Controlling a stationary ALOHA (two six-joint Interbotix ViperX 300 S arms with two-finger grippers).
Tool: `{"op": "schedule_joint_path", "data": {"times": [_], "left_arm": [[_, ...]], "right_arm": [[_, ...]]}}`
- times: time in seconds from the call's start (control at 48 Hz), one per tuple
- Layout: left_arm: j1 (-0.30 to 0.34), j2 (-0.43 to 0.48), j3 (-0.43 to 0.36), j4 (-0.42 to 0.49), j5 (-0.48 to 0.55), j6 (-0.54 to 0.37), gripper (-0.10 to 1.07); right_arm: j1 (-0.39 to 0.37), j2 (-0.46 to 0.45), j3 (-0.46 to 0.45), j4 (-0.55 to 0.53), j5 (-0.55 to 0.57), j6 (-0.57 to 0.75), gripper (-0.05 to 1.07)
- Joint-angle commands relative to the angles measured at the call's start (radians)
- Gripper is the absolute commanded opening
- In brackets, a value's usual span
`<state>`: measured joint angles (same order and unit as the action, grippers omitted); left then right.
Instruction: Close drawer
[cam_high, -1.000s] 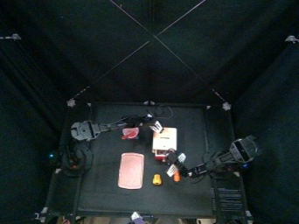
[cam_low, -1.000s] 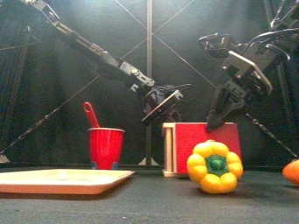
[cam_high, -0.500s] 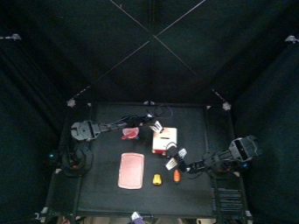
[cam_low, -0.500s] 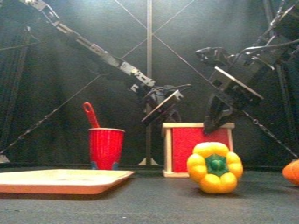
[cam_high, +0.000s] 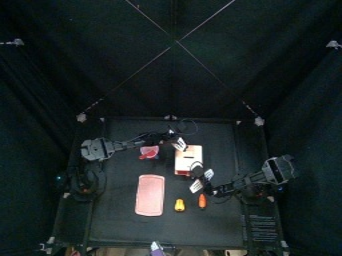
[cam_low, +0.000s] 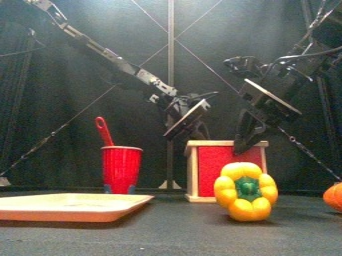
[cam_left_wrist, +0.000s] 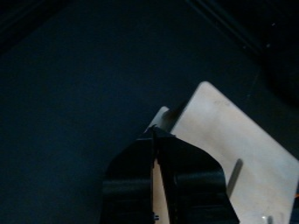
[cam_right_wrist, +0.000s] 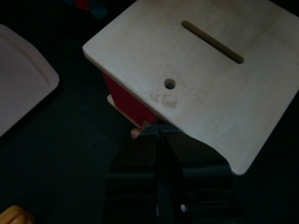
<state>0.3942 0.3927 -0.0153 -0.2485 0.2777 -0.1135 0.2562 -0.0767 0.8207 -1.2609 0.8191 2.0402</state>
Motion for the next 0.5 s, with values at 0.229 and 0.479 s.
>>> {"op": "schedule_joint_path", "data": {"times": [0.229, 0.479], "left_arm": [[0.003, -0.173, 0.055, 0.067, -0.183, 0.0, 0.4], [0.0, -0.253, 0.178, 0.054, -0.196, 0.0, 0.4]], "right_arm": [[0.069, -0.077, -0.031, -0.048, 0.011, -0.002, 0.26], [0.11, -0.097, -0.038, -0.055, 0.011, -0.002, 0.26]]}}
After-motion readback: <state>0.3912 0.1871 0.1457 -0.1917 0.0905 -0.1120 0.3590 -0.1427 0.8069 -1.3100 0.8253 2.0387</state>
